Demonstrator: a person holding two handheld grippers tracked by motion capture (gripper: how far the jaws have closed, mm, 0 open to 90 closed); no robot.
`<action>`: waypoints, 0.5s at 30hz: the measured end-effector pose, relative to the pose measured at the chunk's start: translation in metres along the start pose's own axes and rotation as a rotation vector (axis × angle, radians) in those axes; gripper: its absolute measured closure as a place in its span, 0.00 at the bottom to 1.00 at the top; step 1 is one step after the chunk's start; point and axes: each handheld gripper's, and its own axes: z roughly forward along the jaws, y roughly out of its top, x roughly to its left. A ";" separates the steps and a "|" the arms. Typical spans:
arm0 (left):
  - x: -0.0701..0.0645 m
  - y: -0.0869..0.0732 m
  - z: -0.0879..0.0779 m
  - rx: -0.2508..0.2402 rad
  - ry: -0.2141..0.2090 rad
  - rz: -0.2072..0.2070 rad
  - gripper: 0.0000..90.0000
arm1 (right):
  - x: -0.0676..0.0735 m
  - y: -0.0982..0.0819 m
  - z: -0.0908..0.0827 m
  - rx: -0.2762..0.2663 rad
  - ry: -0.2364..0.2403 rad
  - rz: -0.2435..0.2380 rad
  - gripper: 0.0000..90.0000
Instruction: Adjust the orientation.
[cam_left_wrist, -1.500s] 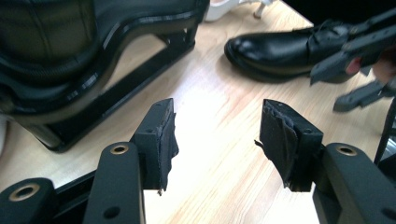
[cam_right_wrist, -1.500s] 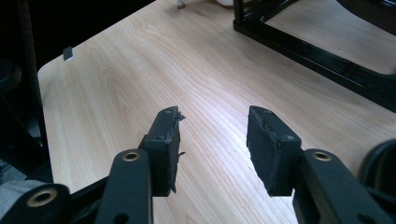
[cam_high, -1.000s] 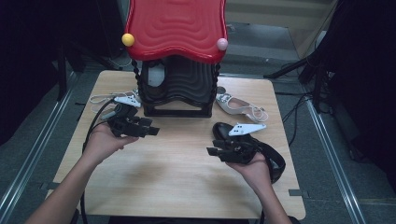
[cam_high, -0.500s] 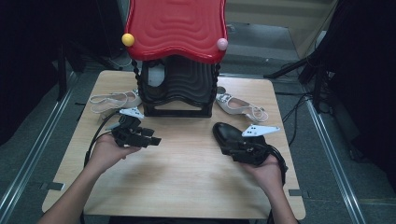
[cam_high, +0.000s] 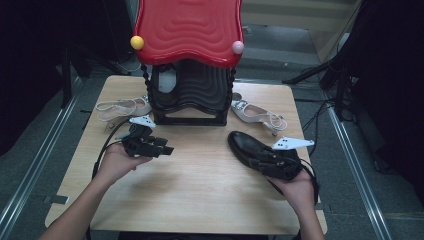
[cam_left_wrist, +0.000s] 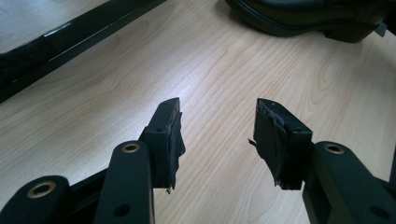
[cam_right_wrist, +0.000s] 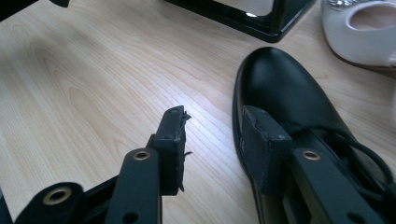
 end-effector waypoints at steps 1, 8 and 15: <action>0.000 0.000 0.001 0.002 -0.001 -0.001 0.58 | -0.001 -0.001 -0.003 0.002 -0.001 0.009 0.68; 0.001 0.004 0.005 0.008 -0.008 0.001 0.58 | -0.007 -0.009 -0.018 -0.008 -0.025 0.030 0.68; 0.006 0.009 0.010 0.006 -0.015 0.001 0.57 | -0.015 -0.023 -0.037 0.012 -0.068 0.066 0.68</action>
